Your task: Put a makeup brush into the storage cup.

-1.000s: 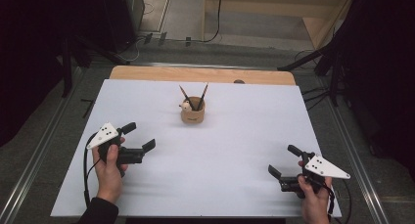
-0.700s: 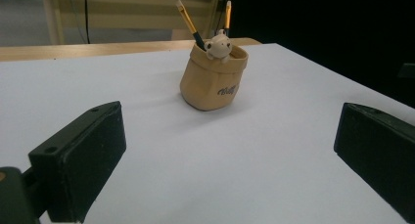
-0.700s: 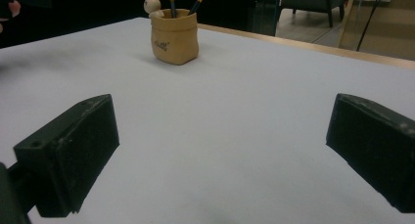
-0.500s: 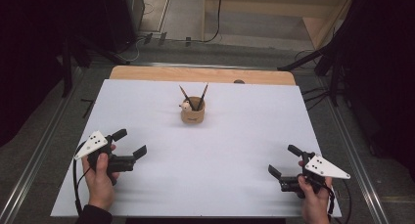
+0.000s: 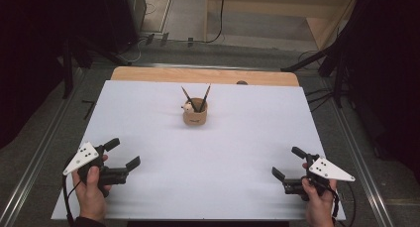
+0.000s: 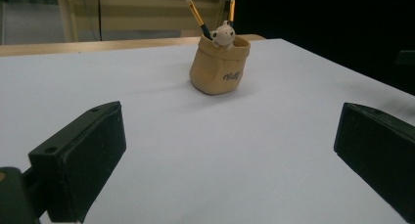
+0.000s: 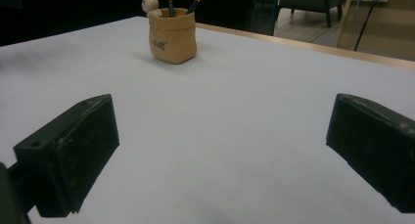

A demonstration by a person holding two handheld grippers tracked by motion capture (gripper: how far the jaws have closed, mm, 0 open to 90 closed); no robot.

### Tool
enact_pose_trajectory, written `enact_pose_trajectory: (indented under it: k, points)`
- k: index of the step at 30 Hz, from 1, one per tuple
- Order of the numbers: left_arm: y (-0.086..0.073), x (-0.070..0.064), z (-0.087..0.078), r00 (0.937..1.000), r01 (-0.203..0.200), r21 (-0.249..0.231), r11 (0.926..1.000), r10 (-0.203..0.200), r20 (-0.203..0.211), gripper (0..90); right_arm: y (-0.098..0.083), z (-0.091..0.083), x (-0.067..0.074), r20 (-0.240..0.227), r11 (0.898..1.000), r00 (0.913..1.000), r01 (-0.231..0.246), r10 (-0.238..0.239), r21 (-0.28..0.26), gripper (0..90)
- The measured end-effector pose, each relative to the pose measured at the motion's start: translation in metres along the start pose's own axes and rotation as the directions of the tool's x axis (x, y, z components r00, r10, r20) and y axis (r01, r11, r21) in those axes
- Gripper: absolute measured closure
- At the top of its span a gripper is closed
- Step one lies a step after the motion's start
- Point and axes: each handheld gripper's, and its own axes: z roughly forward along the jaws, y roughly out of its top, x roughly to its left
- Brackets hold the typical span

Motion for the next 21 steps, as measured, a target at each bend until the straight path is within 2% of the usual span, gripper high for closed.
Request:
enact_pose_trajectory:
  k: [5,14,17,21]
  points:
    - [-0.003,0.005,-0.013,0.9997,0.012,-0.013,0.9998,-0.013,-0.023,0.0,-0.001,0.000,-0.001,-0.002,1.000,1.0000,0.000,0.000,0.003,0.0]
    - [-0.008,0.007,-0.030,0.9993,0.008,-0.009,0.9999,-0.008,-0.037,0.0,-0.001,-0.002,-0.002,0.010,1.000,0.9999,-0.002,0.002,0.001,0.0]
    - [-0.010,0.010,-0.035,0.9989,0.023,-0.016,0.9996,-0.023,-0.041,0.0,-0.001,-0.004,-0.001,0.014,1.000,0.9999,-0.001,0.001,0.003,0.0]
    - [-0.012,0.013,-0.038,0.9991,0.022,-0.007,0.9997,-0.022,-0.037,0.0,0.000,-0.005,-0.001,0.021,1.000,0.9998,-0.003,0.003,-0.005,0.0]
